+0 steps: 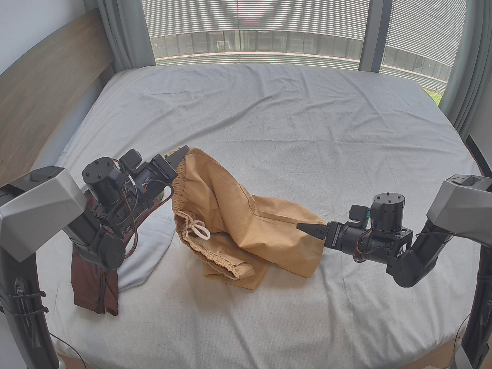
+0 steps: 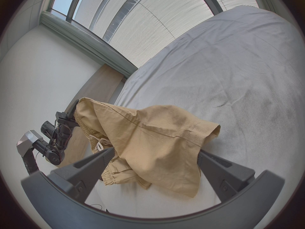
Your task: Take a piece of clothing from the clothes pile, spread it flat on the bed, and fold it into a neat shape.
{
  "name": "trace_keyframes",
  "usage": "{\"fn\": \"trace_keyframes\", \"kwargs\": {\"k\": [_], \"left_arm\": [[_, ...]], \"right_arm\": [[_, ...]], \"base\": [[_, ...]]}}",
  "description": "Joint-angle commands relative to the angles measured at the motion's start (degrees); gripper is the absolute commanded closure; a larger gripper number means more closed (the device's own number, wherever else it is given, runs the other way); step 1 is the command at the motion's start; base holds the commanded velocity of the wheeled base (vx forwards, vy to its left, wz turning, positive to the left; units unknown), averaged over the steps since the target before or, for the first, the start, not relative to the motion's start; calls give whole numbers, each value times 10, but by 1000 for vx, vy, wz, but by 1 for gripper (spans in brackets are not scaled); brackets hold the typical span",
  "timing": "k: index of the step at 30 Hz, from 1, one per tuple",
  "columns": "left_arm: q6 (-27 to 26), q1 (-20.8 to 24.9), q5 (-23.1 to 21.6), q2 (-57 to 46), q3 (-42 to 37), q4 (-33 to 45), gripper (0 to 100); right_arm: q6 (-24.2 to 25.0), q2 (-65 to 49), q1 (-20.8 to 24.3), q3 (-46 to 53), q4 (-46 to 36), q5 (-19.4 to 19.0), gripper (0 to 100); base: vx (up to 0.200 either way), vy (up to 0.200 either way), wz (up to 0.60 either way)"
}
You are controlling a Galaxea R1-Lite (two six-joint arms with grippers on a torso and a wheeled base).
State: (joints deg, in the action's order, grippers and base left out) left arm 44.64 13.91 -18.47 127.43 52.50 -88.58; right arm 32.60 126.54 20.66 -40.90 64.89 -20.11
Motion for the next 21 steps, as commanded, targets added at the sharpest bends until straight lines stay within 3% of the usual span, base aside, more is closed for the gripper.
{"fn": "trace_keyframes", "kwargs": {"k": [1,21], "left_arm": [[0,-1,0,-2,1,0,100],[1,-1,-1,-12,1,0,100]], "right_arm": [[0,-15,2,-4,1,-1,0],[3,34,5,-58,-6,0,0]], "base": [[0,0,0],[0,0,0]]}}
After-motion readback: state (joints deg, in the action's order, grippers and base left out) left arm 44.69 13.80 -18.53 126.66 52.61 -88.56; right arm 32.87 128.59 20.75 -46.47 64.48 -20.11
